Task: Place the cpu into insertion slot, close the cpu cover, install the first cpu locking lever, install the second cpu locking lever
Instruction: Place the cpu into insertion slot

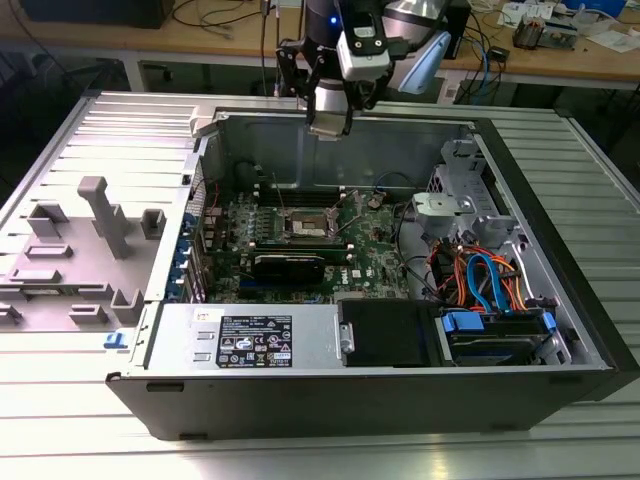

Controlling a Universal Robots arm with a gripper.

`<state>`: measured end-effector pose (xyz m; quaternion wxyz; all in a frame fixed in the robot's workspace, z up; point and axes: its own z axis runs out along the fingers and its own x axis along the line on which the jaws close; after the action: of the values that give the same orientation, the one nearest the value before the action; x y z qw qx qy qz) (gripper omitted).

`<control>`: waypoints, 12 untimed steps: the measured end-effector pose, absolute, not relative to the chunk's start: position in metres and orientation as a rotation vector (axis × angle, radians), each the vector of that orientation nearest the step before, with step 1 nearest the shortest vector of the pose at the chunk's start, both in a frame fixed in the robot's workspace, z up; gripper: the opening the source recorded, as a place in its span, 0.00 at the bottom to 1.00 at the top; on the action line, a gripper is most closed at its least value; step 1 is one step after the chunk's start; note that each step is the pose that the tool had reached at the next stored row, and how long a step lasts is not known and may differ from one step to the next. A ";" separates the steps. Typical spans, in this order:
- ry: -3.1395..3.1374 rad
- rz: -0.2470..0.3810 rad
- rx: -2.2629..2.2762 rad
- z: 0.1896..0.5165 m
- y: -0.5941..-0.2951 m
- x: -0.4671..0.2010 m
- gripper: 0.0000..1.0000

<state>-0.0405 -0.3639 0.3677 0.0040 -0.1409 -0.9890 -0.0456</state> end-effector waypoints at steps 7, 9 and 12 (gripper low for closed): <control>-3.092 -0.142 -0.494 0.367 -0.368 -0.040 0.55; -3.089 -0.143 -0.521 0.366 -0.368 -0.040 0.55; -3.083 -0.143 -0.562 0.365 -0.368 -0.040 0.55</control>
<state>-0.0404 -0.3679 0.3653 0.0024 -0.1792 -0.9828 -0.0455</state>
